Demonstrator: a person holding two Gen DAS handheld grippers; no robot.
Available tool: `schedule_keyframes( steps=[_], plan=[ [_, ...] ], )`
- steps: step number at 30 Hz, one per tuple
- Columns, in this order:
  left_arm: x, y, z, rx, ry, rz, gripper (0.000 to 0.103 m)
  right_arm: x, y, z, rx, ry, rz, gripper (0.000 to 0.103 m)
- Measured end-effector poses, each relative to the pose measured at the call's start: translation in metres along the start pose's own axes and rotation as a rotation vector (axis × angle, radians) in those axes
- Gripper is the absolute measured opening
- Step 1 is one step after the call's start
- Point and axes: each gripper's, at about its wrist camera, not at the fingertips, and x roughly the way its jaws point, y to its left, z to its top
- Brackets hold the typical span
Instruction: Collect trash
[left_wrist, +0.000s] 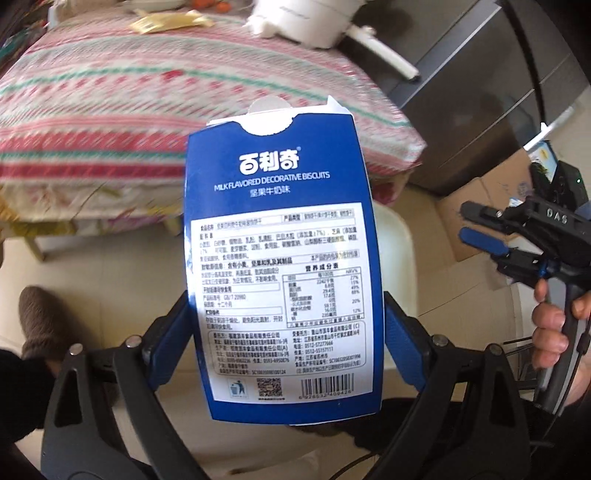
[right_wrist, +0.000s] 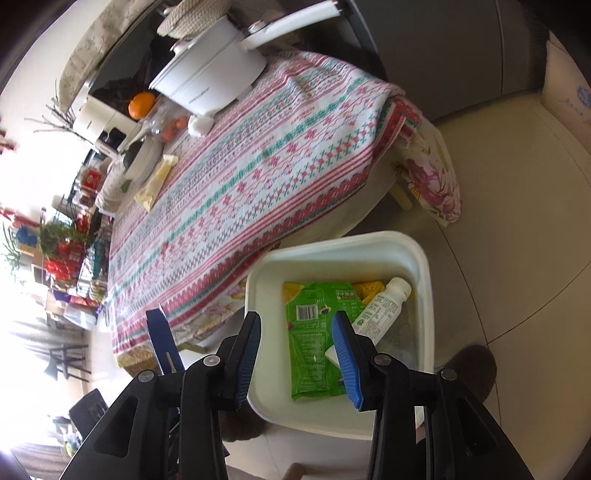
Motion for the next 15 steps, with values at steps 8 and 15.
schedule_keyframes(
  steps=[8,15],
  plan=[
    [0.066,-0.082,0.039,0.085,-0.028,-0.042,0.095,-0.013,-0.016,0.011,0.041,-0.052,-0.032,0.044],
    [0.077,-0.080,0.046,0.106,0.058,0.009,0.100,-0.007,-0.018,0.013,0.044,-0.034,-0.043,0.059]
  ],
)
